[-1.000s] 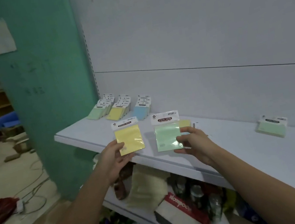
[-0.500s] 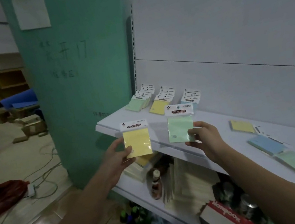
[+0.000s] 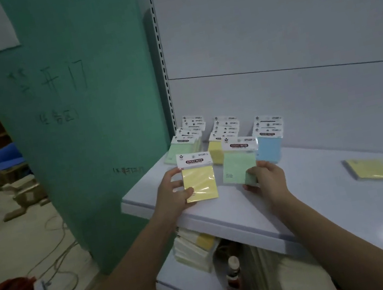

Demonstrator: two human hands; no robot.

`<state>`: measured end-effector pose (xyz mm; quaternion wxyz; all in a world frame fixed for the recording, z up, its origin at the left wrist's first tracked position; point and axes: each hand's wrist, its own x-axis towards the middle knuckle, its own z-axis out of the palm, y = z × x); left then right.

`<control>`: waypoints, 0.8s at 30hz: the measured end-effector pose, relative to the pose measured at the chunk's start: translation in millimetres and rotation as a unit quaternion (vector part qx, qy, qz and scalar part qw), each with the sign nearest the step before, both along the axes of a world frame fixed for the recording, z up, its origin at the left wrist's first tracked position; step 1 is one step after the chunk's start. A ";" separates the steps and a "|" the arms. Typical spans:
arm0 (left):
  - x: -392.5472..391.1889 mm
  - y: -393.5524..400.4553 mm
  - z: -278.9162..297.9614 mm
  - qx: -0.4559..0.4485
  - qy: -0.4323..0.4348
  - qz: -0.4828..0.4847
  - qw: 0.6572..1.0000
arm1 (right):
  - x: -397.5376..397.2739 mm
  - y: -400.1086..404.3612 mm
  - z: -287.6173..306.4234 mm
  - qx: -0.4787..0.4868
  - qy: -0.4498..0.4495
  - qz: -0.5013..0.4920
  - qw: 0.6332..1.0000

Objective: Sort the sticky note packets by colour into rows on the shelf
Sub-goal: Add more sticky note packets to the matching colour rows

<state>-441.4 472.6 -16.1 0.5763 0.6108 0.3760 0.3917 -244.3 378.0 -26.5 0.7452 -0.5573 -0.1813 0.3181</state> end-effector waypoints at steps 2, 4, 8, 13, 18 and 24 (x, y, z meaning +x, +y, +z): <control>12.4 21.8 3.2 0.012 0.013 -0.015 1.000 | 8.2 20.1 3.0 0.011 0.000 -0.029 1.000; 27.3 42.4 7.6 0.026 0.021 -0.025 0.999 | 16.9 35.9 6.6 0.030 -0.010 -0.059 0.998; 56.2 65.3 3.3 0.028 0.039 -0.038 0.998 | 20.4 43.5 -5.9 0.035 -0.011 -0.111 0.993; 85.9 91.1 3.7 0.097 0.083 -0.040 0.991 | 22.7 47.8 -9.6 0.037 -0.058 -0.112 0.991; 107.2 114.2 5.8 0.173 0.160 -0.065 0.970 | 24.8 48.8 -13.2 0.018 -0.078 -0.130 0.988; 122.4 126.4 -1.6 0.215 0.202 -0.062 0.954 | 24.2 48.9 -10.9 0.009 -0.086 -0.115 0.990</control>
